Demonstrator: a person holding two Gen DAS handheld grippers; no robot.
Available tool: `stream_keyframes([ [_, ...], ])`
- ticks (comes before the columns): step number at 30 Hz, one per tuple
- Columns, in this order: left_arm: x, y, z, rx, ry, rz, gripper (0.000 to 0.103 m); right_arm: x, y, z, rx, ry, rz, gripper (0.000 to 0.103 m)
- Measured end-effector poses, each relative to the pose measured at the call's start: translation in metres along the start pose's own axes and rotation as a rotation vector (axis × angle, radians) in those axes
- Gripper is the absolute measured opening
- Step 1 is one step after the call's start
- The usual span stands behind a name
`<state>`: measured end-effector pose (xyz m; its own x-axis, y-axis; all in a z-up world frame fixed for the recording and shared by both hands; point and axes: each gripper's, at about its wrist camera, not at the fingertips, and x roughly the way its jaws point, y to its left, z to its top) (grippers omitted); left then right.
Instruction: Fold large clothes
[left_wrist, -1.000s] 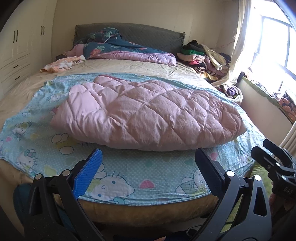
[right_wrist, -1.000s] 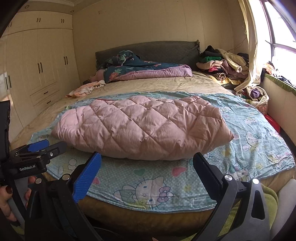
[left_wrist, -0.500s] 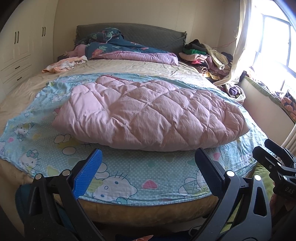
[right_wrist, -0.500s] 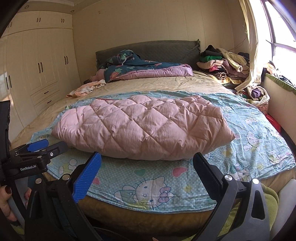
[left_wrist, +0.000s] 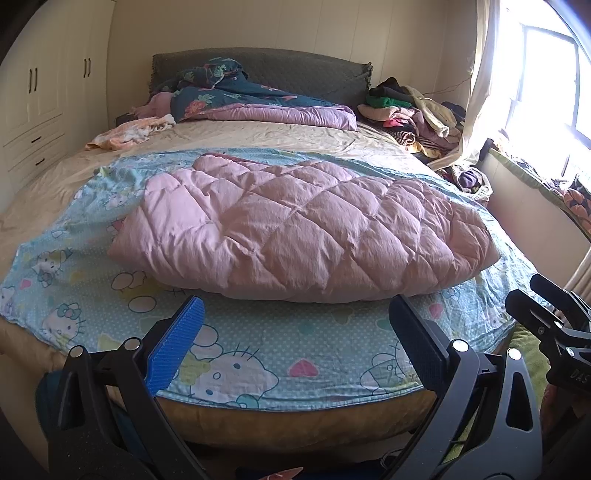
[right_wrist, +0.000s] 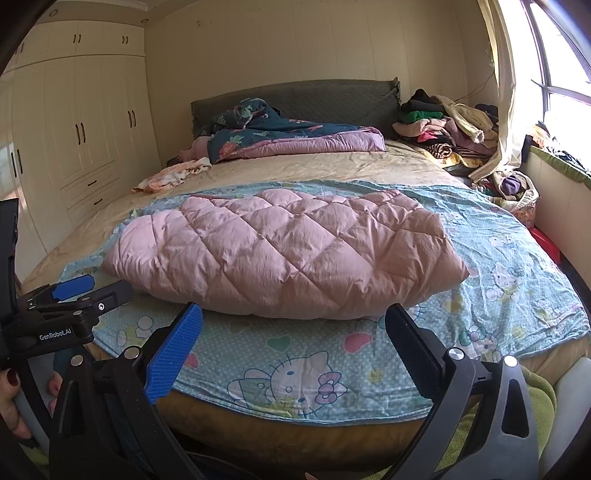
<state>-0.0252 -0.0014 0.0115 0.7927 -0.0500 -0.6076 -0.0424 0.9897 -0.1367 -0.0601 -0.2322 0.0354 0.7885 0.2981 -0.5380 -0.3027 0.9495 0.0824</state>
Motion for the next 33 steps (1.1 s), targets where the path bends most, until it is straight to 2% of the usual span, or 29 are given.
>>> stream_keyframes([
  [33, -0.0016, 0.0033, 0.0011, 0.008, -0.001, 0.008, 0.094, -0.0021, -0.0007, 0.0021, -0.001, 0.0, 0.0, 0.099],
])
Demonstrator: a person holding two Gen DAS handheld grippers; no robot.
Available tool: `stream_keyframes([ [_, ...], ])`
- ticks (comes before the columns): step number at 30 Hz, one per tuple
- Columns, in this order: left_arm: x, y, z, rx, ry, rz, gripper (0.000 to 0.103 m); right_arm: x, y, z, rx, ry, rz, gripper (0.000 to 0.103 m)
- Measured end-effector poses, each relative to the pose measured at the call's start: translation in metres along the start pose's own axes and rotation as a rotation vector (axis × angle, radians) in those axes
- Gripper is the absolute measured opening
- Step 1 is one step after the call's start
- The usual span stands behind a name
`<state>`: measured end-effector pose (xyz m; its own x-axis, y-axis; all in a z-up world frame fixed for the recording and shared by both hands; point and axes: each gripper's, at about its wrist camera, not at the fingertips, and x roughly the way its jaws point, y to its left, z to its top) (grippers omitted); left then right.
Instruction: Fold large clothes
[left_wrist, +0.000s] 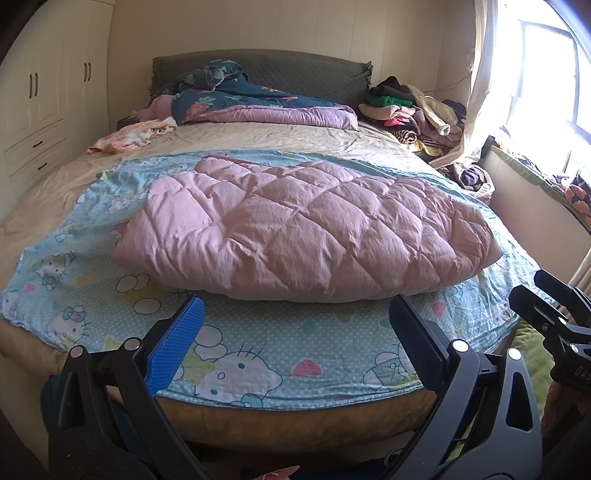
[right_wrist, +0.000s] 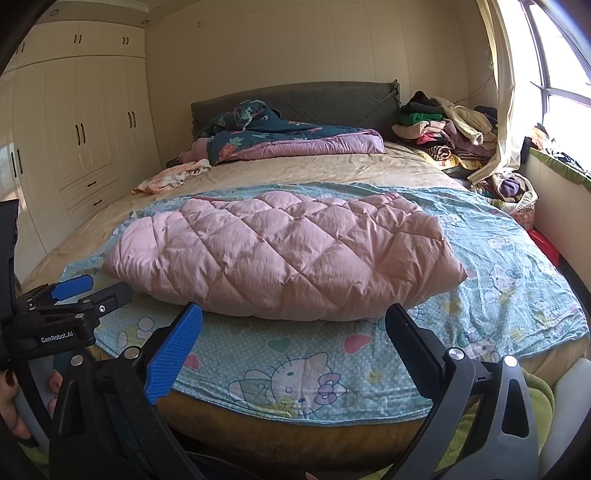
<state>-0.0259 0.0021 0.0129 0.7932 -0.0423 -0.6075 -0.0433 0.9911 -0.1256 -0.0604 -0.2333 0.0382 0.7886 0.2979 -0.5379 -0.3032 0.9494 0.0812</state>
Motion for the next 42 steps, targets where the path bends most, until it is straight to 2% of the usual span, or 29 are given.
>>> stream_keyframes([
  [32, 0.0, -0.001, -0.001, 0.004, -0.003, 0.006, 0.094, 0.0, 0.001, 0.0, -0.003, 0.001, -0.002, 0.099],
  [42, -0.003, 0.011, 0.002, 0.014, -0.005, 0.045, 0.094, -0.001, 0.0, 0.001, -0.003, 0.0, -0.005, 0.099],
])
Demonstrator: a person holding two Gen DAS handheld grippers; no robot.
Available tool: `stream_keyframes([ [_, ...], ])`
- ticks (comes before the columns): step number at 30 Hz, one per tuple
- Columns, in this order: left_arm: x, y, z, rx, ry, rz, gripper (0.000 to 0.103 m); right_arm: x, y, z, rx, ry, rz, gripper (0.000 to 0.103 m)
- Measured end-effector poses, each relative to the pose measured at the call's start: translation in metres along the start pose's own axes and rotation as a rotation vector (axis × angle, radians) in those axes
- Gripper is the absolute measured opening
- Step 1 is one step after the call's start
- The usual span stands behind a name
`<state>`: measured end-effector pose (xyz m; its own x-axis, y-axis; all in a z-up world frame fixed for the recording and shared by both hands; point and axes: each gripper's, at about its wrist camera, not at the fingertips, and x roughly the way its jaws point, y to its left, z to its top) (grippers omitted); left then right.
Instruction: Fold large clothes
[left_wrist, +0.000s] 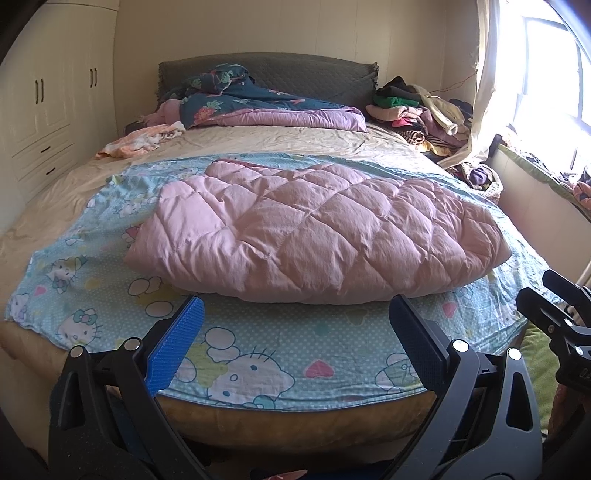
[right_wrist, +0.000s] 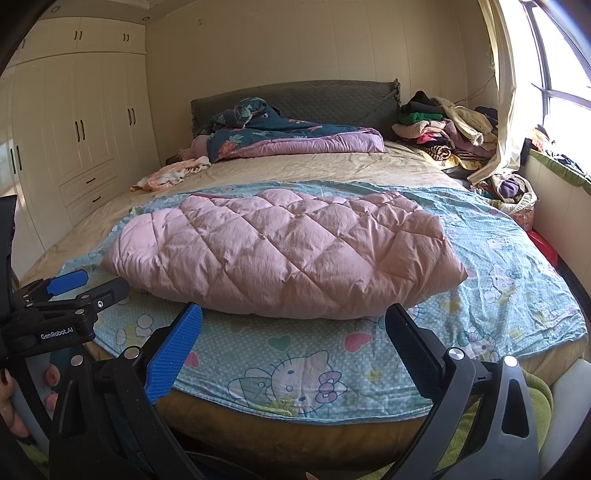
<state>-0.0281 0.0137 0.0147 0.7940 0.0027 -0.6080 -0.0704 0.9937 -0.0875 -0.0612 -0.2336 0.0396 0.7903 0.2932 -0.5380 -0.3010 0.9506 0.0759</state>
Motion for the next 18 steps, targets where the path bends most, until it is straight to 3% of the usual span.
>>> stream_keyframes([
  [7, 0.002, 0.018, 0.003, -0.013, 0.002, 0.021, 0.094, -0.006, -0.024, -0.002, 0.07, -0.017, -0.015, 0.099],
  [11, 0.017, 0.043, 0.012, -0.074, 0.012, 0.065, 0.094, -0.025, -0.096, 0.002, 0.271, -0.074, -0.051, 0.099],
  [13, 0.029, 0.066, 0.021, -0.128, 0.015, 0.127, 0.094, -0.042, -0.153, -0.001, 0.359, -0.123, -0.189, 0.099],
  [16, 0.054, 0.146, 0.04, -0.256, 0.014, 0.301, 0.094, -0.072, -0.27, -0.025, 0.553, -0.148, -0.453, 0.099],
  [18, 0.068, 0.201, 0.051, -0.326, 0.005, 0.416, 0.094, -0.09, -0.355, -0.056, 0.659, -0.098, -0.717, 0.099],
])
